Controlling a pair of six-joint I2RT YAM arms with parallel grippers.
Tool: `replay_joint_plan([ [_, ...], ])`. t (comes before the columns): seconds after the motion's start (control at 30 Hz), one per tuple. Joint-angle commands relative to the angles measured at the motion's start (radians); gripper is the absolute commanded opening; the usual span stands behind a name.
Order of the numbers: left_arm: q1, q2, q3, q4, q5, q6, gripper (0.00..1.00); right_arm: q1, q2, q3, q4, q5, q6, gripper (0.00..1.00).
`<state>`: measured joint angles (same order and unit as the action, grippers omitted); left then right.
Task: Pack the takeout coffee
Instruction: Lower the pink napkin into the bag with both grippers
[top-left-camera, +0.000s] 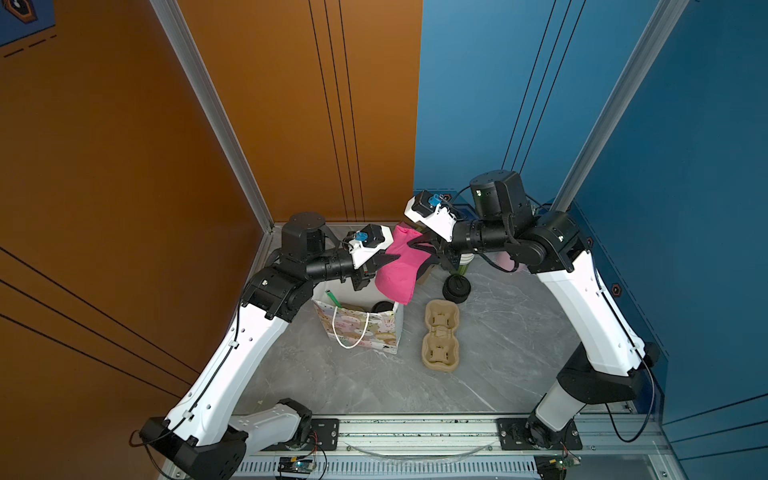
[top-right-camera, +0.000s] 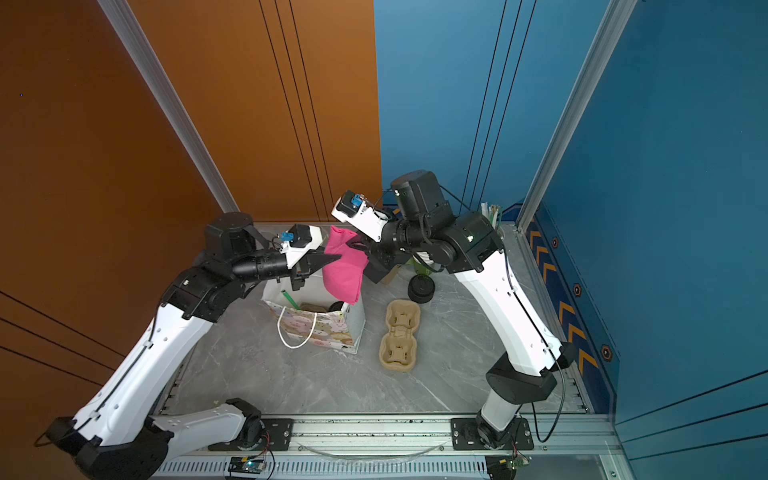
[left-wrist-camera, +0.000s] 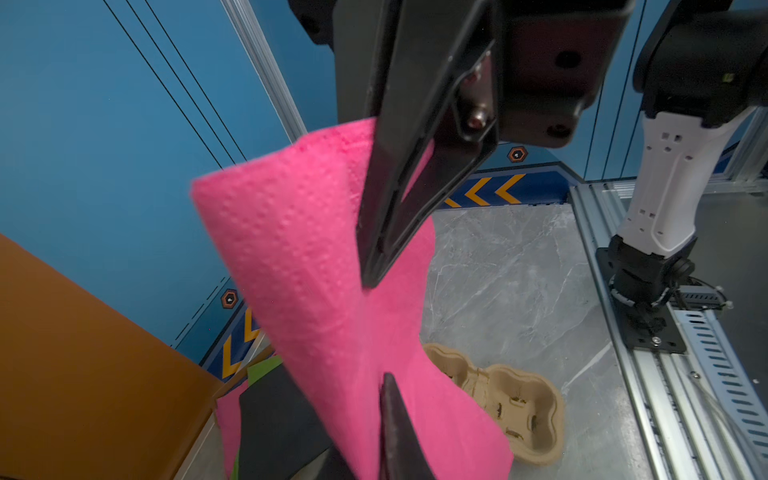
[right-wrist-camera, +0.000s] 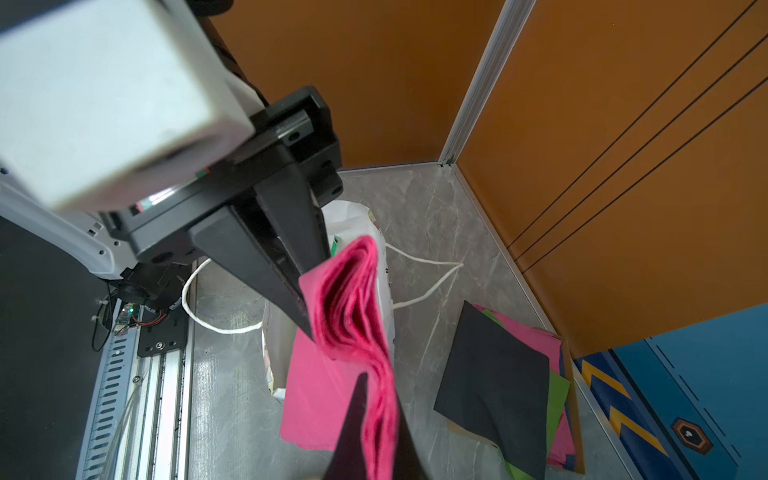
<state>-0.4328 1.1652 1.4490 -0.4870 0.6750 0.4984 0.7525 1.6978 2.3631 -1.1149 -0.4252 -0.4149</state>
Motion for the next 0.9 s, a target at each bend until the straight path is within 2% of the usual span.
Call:
replay_joint_plan([
  [0.0,0.015,-0.04,-0.028,0.01,-0.094,-0.032,0.39,0.034,0.034,0.043,0.021,0.003,0.013,0.0],
  [0.07,0.024,-0.069,-0.057,0.047,-0.151,-0.079,0.49,0.05,0.053,0.068,0.021,0.013,0.02,0.0],
  [0.1,0.033,-0.089,-0.08,0.075,-0.184,-0.107,0.61,0.058,0.065,0.079,0.024,0.024,0.022,0.0],
  [0.23,0.067,-0.184,-0.187,0.169,-0.319,-0.179,0.92,0.084,0.11,0.105,0.046,0.063,0.037,0.0],
  [0.27,0.073,-0.21,-0.211,0.178,-0.348,-0.189,0.95,0.091,0.121,0.109,0.049,0.071,0.038,0.0],
  [0.37,0.088,-0.278,-0.264,0.183,-0.409,-0.21,0.99,0.107,0.157,0.121,0.056,0.098,0.037,0.0],
  [0.63,0.092,-0.435,-0.402,0.212,-0.525,-0.287,0.98,0.133,0.252,0.139,0.087,0.143,0.056,0.0],
  [0.87,0.094,-0.519,-0.469,0.19,-0.688,-0.33,0.98,0.164,0.333,0.139,0.094,0.142,0.089,0.0],
])
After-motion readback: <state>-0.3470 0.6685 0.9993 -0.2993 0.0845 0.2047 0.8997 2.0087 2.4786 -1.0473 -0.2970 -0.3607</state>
